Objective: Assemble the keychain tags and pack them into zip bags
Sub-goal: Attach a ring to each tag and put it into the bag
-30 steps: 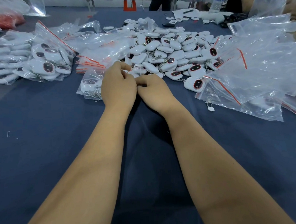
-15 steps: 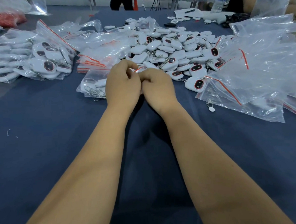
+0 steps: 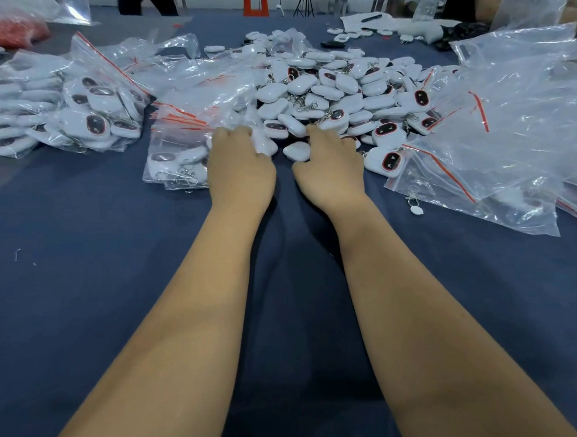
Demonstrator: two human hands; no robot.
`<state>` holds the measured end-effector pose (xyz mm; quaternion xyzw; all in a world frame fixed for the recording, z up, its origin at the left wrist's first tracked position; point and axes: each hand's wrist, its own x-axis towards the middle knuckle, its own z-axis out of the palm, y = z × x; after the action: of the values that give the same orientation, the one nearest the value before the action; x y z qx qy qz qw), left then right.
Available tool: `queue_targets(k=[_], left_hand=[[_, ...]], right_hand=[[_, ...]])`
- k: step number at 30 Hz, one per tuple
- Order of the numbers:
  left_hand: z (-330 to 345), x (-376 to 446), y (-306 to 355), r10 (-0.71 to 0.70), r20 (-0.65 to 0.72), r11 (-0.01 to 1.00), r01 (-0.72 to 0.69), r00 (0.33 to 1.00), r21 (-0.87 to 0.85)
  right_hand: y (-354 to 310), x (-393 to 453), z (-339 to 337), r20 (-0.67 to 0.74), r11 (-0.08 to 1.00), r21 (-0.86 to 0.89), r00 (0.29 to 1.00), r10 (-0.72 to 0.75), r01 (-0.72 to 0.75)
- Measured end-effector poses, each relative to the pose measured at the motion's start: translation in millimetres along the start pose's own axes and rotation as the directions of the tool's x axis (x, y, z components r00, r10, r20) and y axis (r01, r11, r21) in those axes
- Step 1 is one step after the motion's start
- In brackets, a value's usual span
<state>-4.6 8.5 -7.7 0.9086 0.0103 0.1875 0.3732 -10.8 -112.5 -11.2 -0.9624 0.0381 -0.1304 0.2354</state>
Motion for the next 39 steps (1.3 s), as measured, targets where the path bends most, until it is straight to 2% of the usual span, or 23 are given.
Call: queue_targets(k=[3, 4, 6, 9, 13, 17, 20, 23, 29, 39], left_hand=[[-4, -1, 1, -0.034, -0.086, 0.995, 0.026, 0.996, -0.094], [-5, -1, 1, -0.019, -0.101, 0.993, 0.008, 0.995, -0.114], [-6, -3, 3, 0.017, -0.116, 0.992, -0.031, 0.993, -0.126], [-7, -5, 6, 0.019, -0.066, 0.977, -0.032, 0.998, -0.212], [-3, -8, 7, 0.026, 0.064, 0.97, -0.01, 0.998, -0.243], [-4, -8, 7, -0.042, 0.085, 0.935, 0.069, 0.996, -0.348], [-6, -8, 8, -0.115, 0.081, 0.897, 0.139, 0.99, -0.419], [-9, -9, 9, -0.156, 0.107, 0.838, 0.189, 0.982, -0.512], [-10, -6, 9, -0.188, 0.124, 0.784, 0.225, 0.974, -0.578], [-12, -6, 6, -0.099, 0.194, 0.741, 0.203, 0.976, -0.64]], right_hand=[[-1, 1, 2, -0.042, 0.997, -0.082, 0.999, -0.013, 0.009], [-1, 1, 2, -0.057, 0.998, -0.055, 0.998, -0.023, 0.019], [-3, 2, 0, -0.08, 0.986, 0.163, 0.997, -0.007, 0.02], [-8, -1, -5, -0.083, 0.813, 0.581, 0.993, 0.089, -0.024], [-14, -2, -6, 0.05, 0.526, 0.844, 0.993, 0.111, -0.102], [-8, 1, -4, 0.101, 0.48, 0.87, 0.994, 0.047, -0.111], [-7, 1, -3, 0.129, 0.442, 0.886, 0.99, 0.053, -0.139], [-7, -1, -4, 0.127, 0.428, 0.892, 0.989, 0.073, -0.146], [-9, -4, -6, 0.163, 0.442, 0.882, 0.986, 0.043, -0.165], [-10, -9, -8, 0.155, 0.483, 0.868, 0.987, -0.045, -0.114]])
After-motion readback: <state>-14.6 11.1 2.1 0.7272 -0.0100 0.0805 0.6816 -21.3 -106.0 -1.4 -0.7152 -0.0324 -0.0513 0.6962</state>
